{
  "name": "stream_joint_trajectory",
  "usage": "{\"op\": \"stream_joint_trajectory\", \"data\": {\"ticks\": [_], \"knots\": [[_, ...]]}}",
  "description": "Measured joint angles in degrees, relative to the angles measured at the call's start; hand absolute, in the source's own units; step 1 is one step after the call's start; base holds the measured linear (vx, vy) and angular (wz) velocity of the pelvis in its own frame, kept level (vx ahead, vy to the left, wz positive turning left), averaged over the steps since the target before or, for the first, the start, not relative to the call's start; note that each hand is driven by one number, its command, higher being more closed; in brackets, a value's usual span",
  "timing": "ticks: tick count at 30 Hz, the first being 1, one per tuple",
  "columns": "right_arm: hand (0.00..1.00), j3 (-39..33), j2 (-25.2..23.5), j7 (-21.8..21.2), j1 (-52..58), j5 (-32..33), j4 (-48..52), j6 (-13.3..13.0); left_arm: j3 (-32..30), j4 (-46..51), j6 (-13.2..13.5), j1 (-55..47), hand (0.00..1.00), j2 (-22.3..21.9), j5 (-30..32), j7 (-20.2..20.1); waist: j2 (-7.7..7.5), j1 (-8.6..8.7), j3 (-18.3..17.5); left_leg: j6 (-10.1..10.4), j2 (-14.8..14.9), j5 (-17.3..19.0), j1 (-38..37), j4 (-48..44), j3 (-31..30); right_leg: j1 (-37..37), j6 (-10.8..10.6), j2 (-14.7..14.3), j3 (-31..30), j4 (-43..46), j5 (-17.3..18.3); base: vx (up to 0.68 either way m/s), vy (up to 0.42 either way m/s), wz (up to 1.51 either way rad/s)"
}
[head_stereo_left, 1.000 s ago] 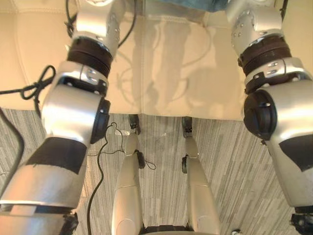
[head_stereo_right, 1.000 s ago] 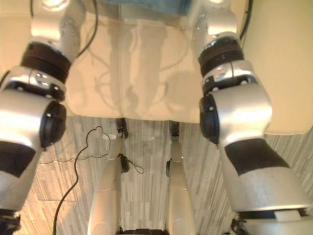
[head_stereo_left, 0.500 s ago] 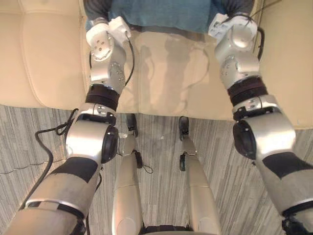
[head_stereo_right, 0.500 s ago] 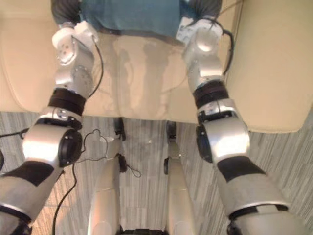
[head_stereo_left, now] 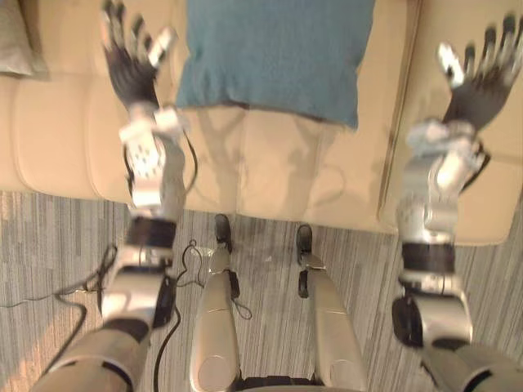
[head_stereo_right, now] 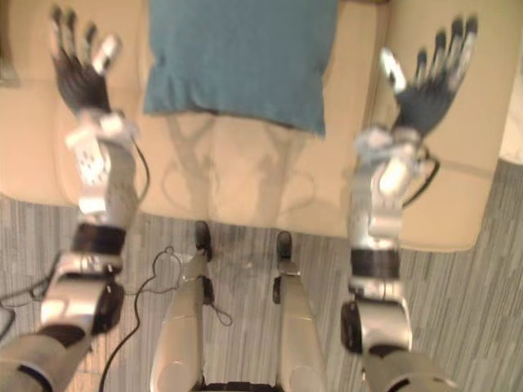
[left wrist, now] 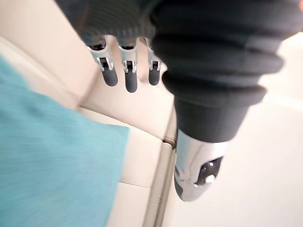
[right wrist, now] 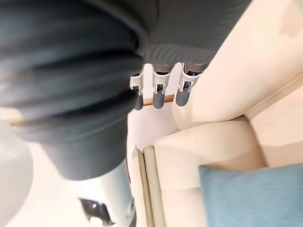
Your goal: Pick up cushions and gather them together orderly.
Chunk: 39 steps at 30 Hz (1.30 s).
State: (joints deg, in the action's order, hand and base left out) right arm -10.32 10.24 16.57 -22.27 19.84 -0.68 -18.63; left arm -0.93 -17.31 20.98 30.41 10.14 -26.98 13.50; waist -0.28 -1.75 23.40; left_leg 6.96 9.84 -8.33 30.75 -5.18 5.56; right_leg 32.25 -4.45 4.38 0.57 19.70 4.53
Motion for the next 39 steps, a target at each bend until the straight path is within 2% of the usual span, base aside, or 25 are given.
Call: {"op": "stream_joint_trajectory", "data": {"ticks": [2,4,7,10,11,17,21,28,32,37,38,39], "knots": [[0.0,2.8,-2.47,-2.85,8.11,-1.92,-0.31,0.1,2.44,-0.26,-0.59,-9.71,0.0,-3.24,1.07,-1.97,-0.15,-0.04,-2.49,-0.02,-0.2,0.87,-2.2,0.06,0.03,-2.47,0.1,0.53,0.79,-0.12,0.98,0.12,-0.022,0.14],[0.0,4.67,-4.84,-5.58,14.19,-3.22,-1.38,0.42,4.93,-1.24,-1.45,-16.47,0.0,-4.78,2.76,-4.2,-0.39,-0.55,-3.04,0.37,-0.42,1.38,-6.11,0.07,0.24,-6.43,-0.06,0.8,0.85,-0.28,1.88,0.12,-0.012,0.1],[0.0,6.61,-7.6,-9.42,21.74,-4.6,-9.3,1.3,5.98,-7.27,-2.5,-24.66,0.0,-6.33,5.75,-6.61,-0.66,-0.64,-8.79,0.62,-0.52,2.5,-10.3,1.2,0.39,-10.93,-0.09,0.85,1.15,-2.38,2.68,0.14,-0.008,0.04],[0.0,6.61,-8.04,-10.7,23.69,-6.4,-20.24,1.81,6.07,-16.39,-3.07,-27.09,0.0,-6.68,7.79,-7.65,-0.65,-0.41,-11.88,0.61,-1.02,2.61,-14.02,3.29,0.36,-14.76,-0.14,0.91,1.58,-4.72,2.85,0.13,0.022,0.06],[0.0,6.54,-7.93,-11.37,23.84,-6.48,-29.72,2.88,5.45,-23.91,-4.23,-27.71,0.0,-6.68,9.28,-7.85,-0.69,-0.14,-13.16,0.6,-1.19,2.6,-16.82,5.05,0.34,-17.36,-0.2,0.91,1.84,-6.63,2.67,0.07,0.024,0.05],[0.0,5.9,-8.02,-12.27,25.54,-8.4,-47.31,5.52,1.38,-36.2,-6.76,-31.16,0.0,-5.53,13.67,-8.1,-1.1,0.53,-16.08,0.57,-2.44,2.54,-23.71,9.31,0.32,-24.99,-1.17,1.51,1.88,-12.92,1.35,0.1,0.034,0.01],[0.0,4.75,-8.01,-12.75,26.21,-8.2,-52.49,6.34,-0.37,-39.21,-7.64,-33.0,0.0,-4.02,16.53,-8.07,-1.65,1.34,-16.91,0.26,-3.54,2.84,-28.13,11.02,0.72,-29.79,-1.69,2.42,1.76,-15.25,1.03,0.1,0.041,0.02],[0.0,3.87,-7.99,-13.22,26.28,-8.57,-55.74,7.8,-0.4,-41.9,-8.29,-34.12,0.0,-3.77,19.13,-8.72,-2.19,1.51,-18.19,-0.08,-4.16,3.68,-30.77,11.03,2.09,-31.83,-2.09,2.93,0.14,-16.02,0.69,0.01,0.017,-0.09],[0.0,3.77,-7.83,-13.22,25.57,-8.63,-56.61,7.94,-0.4,-41.93,-8.43,-34.92,0.0,-3.72,20.29,-8.78,-2.28,1.37,-18.47,-0.27,-4.23,3.91,-31.13,11.04,4.67,-30.3,-2.38,2.95,-2.52,-15.9,0.13,-0.06,0.022,-0.35],[0.0,3.57,-7.84,-12.96,23.25,-8.56,-56.58,8.08,-0.43,-41.93,-8.51,-34.62,0.0,-3.33,20.29,-8.68,-2.63,1.31,-17.66,-0.43,-4.95,4.74,-30.72,11.03,8.12,-27.48,-3.2,3.2,-6.5,-15.88,-2.31,-0.06,0.029,-0.45],[0.0,3.67,-7.86,-12.38,22.35,-8.57,-56.43,8.19,-0.69,-41.86,-8.5,-33.78,0.0,-3.35,20.26,-8.62,-2.71,1.23,-16.87,-1.35,-4.86,5.43,-30.36,10.45,8.09,-26.55,-2.62,3.06,-3.1,-14.91,-4.48,-0.07,0.012,-0.33],[0.0,3.77,-7.87,-12.15,22.42,-8.57,-56.4,8.21,-1.05,-41.79,-8.51,-33.28,0.0,-3.48,20.25,-8.63,-2.67,1.22,-16.81,-1.72,-4.72,5.82,-29.61,9.47,7.97,-25.67,-2.5,3.02,-1.93,-14.08,-5.16,-0.1,0.017,-0.35]]}}
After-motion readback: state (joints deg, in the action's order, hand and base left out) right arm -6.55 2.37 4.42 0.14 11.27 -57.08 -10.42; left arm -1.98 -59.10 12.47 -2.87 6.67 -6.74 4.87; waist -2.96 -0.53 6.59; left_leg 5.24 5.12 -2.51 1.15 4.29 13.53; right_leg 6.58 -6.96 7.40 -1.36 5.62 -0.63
